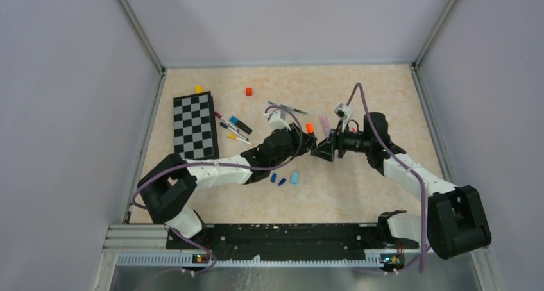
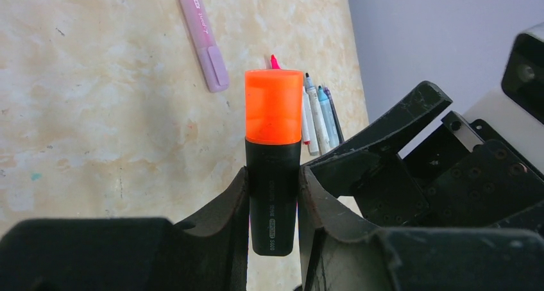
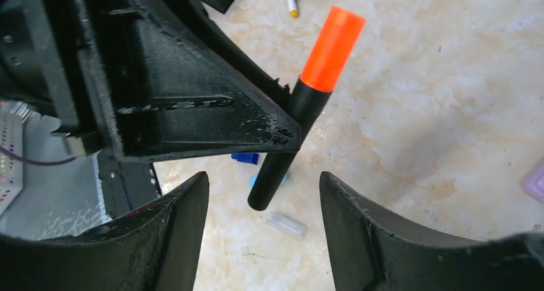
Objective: Open the pen caps
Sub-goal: Pick up the pen from the center of the board.
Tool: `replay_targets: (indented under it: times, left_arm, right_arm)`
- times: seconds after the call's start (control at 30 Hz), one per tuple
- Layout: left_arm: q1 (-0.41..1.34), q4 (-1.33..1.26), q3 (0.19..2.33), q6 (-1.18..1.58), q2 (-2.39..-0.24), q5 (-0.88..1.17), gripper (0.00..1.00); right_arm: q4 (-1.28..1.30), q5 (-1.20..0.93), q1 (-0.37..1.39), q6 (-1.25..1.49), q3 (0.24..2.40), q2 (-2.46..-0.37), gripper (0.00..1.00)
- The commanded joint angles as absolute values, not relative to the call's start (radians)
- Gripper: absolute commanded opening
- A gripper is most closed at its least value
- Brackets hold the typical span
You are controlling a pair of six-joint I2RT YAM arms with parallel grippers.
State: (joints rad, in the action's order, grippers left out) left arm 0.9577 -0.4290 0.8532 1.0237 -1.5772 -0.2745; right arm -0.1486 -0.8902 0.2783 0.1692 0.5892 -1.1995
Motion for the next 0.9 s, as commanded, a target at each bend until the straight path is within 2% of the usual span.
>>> replay_targets:
  times: [0.0, 0.33, 0.43, 0.47, 0.5, 0.57, 0.87]
  left_arm:
    - [0.974, -0.436, 0.897, 1.036, -1.585, -0.321, 0.00]
    - [0.992, -0.472, 0.910, 1.026, -1.609, -0.298, 0.00]
    - [0.994, -0.478, 0.908, 1.020, -1.608, -0.297, 0.00]
    - [0.994, -0.480, 0.908, 1.018, -1.606, -0.295, 0.01]
    - [0.994, -0.481, 0.905, 1.013, -1.604, -0.297, 0.04]
    - [0.994, -0.494, 0.899, 0.988, -1.599, -0.289, 0.16]
    - [0.972, -0.681, 0.764, 0.764, -1.497, -0.204, 0.74]
  right_arm:
    - [-0.161, -0.780, 0.307, 0.199, 0.632, -1.221, 0.61]
    - [-0.190, -0.755, 0.342, 0.208, 0.630, -1.249, 0.33]
    - [-0.199, -0.763, 0.346, 0.199, 0.633, -1.249, 0.14]
    - [-0.199, -0.766, 0.346, 0.192, 0.636, -1.248, 0.03]
    - [-0.194, -0.767, 0.346, 0.182, 0.640, -1.247, 0.00]
    - [-0.175, -0.763, 0.347, 0.164, 0.650, -1.246, 0.00]
    - [-0.114, -0.799, 0.345, 0.106, 0.679, -1.238, 0.00]
